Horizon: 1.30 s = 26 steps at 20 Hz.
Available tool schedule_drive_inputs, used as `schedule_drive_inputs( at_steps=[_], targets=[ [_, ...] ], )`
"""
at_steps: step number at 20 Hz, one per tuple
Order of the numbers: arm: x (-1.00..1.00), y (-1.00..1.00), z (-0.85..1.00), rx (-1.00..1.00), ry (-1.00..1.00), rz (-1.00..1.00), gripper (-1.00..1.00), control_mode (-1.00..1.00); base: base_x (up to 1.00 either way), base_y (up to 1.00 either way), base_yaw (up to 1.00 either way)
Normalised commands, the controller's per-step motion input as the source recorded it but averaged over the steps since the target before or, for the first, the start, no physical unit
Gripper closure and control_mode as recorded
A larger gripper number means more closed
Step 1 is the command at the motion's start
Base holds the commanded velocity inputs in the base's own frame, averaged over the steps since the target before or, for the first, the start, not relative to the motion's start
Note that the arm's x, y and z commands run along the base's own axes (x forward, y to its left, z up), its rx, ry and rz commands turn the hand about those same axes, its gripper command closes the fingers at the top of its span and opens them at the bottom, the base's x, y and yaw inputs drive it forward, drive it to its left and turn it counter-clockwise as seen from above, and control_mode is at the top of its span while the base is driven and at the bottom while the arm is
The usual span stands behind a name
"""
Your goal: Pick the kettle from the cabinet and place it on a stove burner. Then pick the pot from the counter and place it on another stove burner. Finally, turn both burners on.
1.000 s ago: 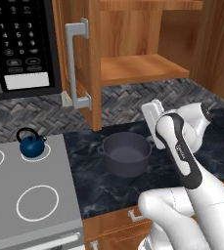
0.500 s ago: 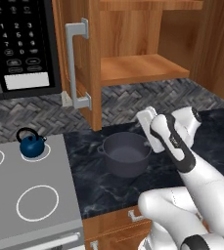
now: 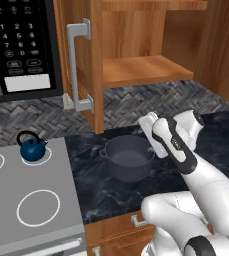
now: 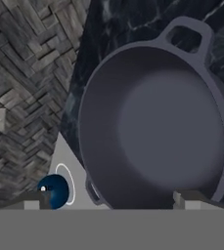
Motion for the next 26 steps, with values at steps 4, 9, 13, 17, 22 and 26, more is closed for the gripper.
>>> schedule_drive_inputs(
  at_steps=[4, 9, 13, 17, 22, 26],
  targets=[
    [0.00, -0.01, -0.01, -0.08, 0.07, 0.00, -1.00, -1.00, 0.00, 0.00, 0.00],
    [0.00, -0.07, -0.04, -0.07, 0.06, 0.00, -1.00, -1.00, 0.00, 0.00, 0.00],
    [0.00, -0.14, -0.08, -0.03, 0.05, 0.00, -1.00, -1.00, 0.00, 0.00, 0.00],
    [-0.08, -0.15, -0.12, -0.01, 0.03, 0.00, -1.00, -1.00, 0.00, 0.00, 0.00],
    [-0.08, -0.14, -0.18, 0.00, 0.03, 0.01, -1.00, -1.00, 0.00, 0.00, 0.00],
    [0.00, -0.14, -0.22, -0.01, 0.01, 0.04, -1.00, -1.00, 0.00, 0.00, 0.00]
  ],
)
